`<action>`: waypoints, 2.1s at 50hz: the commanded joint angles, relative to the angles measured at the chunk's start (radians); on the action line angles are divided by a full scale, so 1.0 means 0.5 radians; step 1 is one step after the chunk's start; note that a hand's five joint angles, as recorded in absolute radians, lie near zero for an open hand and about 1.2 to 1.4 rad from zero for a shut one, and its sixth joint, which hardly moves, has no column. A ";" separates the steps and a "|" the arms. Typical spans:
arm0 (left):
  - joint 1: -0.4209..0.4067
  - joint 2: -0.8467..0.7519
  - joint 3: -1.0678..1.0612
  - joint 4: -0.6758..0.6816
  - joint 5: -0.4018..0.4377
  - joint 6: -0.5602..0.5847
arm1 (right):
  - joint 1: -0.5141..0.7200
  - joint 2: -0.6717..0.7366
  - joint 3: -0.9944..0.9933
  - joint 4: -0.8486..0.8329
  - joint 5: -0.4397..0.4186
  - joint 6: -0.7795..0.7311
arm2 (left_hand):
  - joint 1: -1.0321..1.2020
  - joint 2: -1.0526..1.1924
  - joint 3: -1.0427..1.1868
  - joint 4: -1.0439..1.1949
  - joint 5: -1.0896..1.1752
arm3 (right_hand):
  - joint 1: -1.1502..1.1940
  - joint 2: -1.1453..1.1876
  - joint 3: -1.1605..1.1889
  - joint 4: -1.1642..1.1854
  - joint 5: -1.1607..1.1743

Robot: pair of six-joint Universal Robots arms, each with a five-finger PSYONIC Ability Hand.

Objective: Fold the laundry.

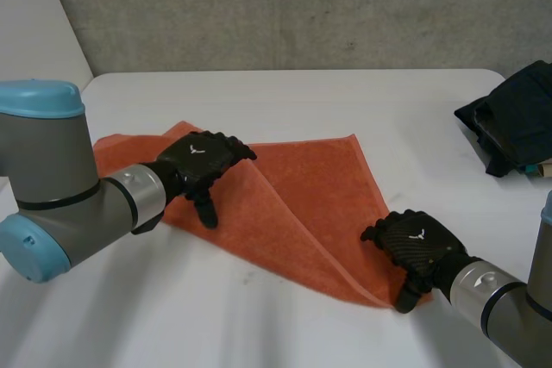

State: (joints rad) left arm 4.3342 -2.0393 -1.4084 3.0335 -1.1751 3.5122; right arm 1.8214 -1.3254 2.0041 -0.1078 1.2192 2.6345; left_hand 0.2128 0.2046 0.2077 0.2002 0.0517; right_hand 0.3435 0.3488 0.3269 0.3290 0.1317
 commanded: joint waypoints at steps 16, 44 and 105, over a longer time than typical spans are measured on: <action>0.026 0.047 0.028 0.004 0.049 -0.158 | 0.195 -0.144 0.219 -0.306 0.332 0.379 | -0.076 -0.060 -0.066 -0.051 -0.103 | 0.531 0.520 0.564 0.560 0.605; 0.045 0.050 0.022 0.001 0.068 -0.158 | 0.327 -0.227 0.253 -0.208 0.366 0.578 | -0.076 -0.060 -0.066 -0.051 -0.103 | 0.443 0.432 0.476 0.472 0.518; -0.167 -1.146 1.709 -1.061 -0.079 0.541 | 0.383 -0.936 -0.532 0.246 0.047 0.539 | 2.365 2.382 2.375 2.391 2.339 | 2.106 2.095 2.139 2.134 2.180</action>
State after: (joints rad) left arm 4.2712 -2.5890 -0.6058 2.5280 -1.1486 3.6960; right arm 2.0464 -1.8519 1.7586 0.0252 1.2416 2.9114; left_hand 0.7025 0.6426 0.6411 0.6452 0.4701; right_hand 1.1380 1.1758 1.1818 1.1934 1.0057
